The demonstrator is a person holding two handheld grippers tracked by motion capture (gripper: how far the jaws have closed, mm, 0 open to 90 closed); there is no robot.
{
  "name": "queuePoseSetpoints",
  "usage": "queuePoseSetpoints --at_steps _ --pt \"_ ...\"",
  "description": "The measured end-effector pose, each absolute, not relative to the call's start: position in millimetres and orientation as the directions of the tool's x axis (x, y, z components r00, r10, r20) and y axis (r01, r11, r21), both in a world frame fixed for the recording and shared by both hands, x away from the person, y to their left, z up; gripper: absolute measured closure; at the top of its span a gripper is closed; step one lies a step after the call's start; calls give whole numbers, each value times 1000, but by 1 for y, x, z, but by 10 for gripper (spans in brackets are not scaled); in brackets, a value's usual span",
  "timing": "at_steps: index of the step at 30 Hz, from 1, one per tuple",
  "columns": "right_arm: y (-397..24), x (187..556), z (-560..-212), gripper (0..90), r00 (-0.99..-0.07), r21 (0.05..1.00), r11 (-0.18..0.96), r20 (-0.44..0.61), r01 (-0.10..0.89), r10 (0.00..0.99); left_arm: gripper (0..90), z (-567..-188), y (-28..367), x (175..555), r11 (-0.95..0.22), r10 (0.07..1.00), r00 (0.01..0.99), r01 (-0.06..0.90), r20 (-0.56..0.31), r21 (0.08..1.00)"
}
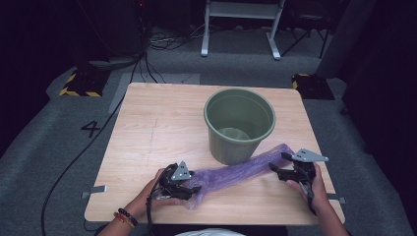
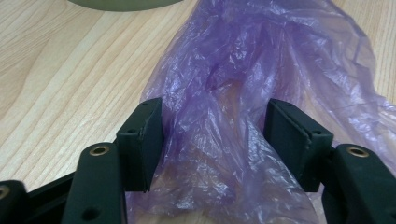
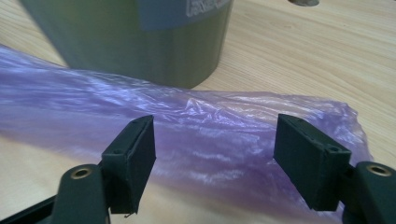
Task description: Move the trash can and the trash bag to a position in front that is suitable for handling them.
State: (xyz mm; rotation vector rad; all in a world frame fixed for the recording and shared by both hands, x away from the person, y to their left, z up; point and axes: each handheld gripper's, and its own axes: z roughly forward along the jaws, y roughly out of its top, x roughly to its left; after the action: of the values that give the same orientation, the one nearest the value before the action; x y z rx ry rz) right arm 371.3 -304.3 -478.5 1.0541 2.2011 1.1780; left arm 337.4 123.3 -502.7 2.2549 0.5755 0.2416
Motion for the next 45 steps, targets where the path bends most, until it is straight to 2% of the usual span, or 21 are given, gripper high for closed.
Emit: queuePoseSetpoints --at_steps 10,17,24,29,33,40,45 --pt "-288 405 -495 293 -590 796 382 -39 469 806 342 -503 116 339 -595 477 879 330 -9 733" --pt "-286 416 -501 304 -546 764 401 -76 506 834 329 -503 102 343 -604 459 889 318 -7 731" --pt "-290 417 -502 313 -540 763 396 -74 510 838 309 -503 95 347 -612 447 895 311 -7 727" --pt "-291 416 -502 334 -546 768 401 -80 500 834 284 -503 92 349 -615 440 898 305 -5 727" --pt "-290 405 -493 290 -568 801 417 -119 430 814 285 -503 92 348 -612 444 896 308 -6 728" --pt "-304 379 -468 249 -520 863 362 -141 353 843 288 -503 92 346 -608 450 893 314 -9 729" --pt "-309 372 -462 259 -503 859 341 -115 383 856 289 -503 92 346 -608 449 893 314 -9 729"
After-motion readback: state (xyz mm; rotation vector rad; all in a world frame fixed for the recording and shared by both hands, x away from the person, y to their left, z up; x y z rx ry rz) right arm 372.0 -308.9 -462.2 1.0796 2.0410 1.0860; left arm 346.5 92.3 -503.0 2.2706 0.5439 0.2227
